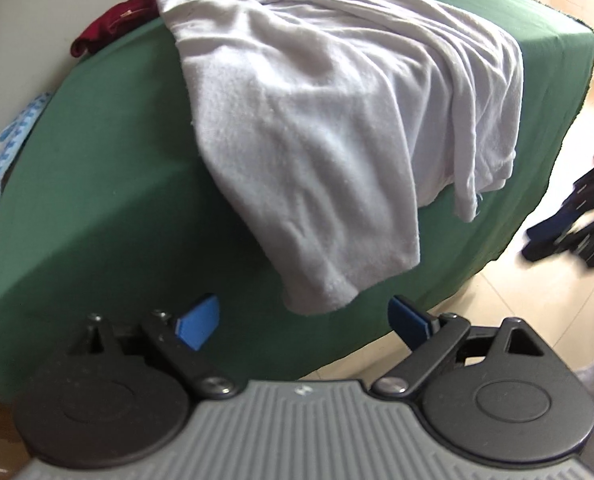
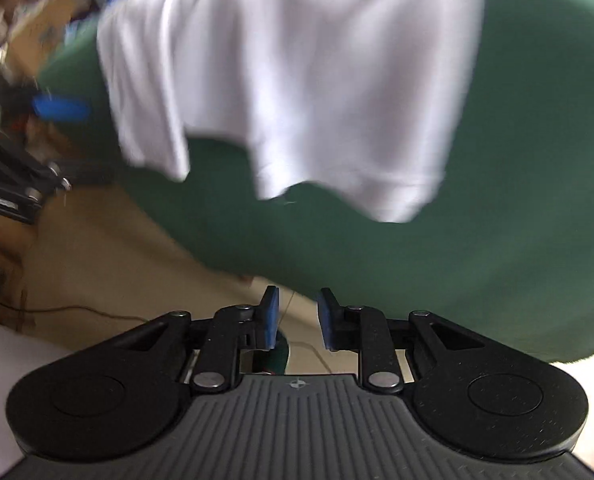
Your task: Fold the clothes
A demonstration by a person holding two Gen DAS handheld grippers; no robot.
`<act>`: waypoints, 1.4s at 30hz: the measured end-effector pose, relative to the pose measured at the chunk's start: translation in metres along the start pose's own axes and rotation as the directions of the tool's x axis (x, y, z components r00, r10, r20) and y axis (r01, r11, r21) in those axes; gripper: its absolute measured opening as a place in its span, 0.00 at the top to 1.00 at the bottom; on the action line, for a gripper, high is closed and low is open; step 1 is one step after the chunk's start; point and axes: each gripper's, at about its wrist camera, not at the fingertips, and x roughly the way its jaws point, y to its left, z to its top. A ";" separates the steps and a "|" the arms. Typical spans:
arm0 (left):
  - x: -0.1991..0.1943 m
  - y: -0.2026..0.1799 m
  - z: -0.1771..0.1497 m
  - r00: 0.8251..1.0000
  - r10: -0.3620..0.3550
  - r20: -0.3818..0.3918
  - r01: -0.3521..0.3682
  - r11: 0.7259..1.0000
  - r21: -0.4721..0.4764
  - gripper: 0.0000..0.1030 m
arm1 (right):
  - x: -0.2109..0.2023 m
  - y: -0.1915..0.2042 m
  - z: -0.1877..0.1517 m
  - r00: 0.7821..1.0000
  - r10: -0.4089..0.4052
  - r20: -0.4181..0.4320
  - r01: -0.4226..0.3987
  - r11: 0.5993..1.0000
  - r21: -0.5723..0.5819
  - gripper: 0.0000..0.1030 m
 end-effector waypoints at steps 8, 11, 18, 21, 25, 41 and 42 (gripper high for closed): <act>0.023 0.013 0.017 0.992 -0.128 -0.009 0.129 0.989 0.072 0.01 | -0.036 -0.030 0.043 0.988 -0.024 0.151 0.030 0.999 -0.036 0.48; 0.023 0.005 0.014 0.991 -0.136 -0.008 0.135 0.975 0.178 0.02 | -0.022 -0.030 0.061 0.993 0.010 0.121 0.005 0.992 -0.126 0.48; 0.017 0.008 0.020 0.982 -0.187 0.036 0.183 0.979 0.095 0.02 | 0.000 -0.029 0.060 0.995 0.098 0.009 -0.093 0.965 -0.244 0.48; 0.019 -0.004 0.017 0.979 -0.202 0.028 0.198 0.975 0.103 0.03 | 0.010 -0.025 0.053 0.994 0.104 -0.032 -0.109 0.951 -0.288 0.48; 0.031 -0.009 0.012 0.975 -0.220 -0.036 0.223 0.967 0.123 0.08 | 0.021 -0.019 0.043 0.991 0.109 -0.083 -0.131 0.929 -0.345 0.48; 0.044 -0.010 0.020 0.964 -0.242 -0.110 0.246 0.969 0.026 0.95 | -0.020 -0.005 0.022 0.982 0.169 -0.078 -0.186 0.920 -0.346 0.92; 0.034 -0.013 0.019 0.963 -0.251 -0.100 0.255 0.967 0.031 0.95 | -0.026 -0.004 0.020 0.980 0.184 -0.082 -0.201 0.920 -0.338 0.92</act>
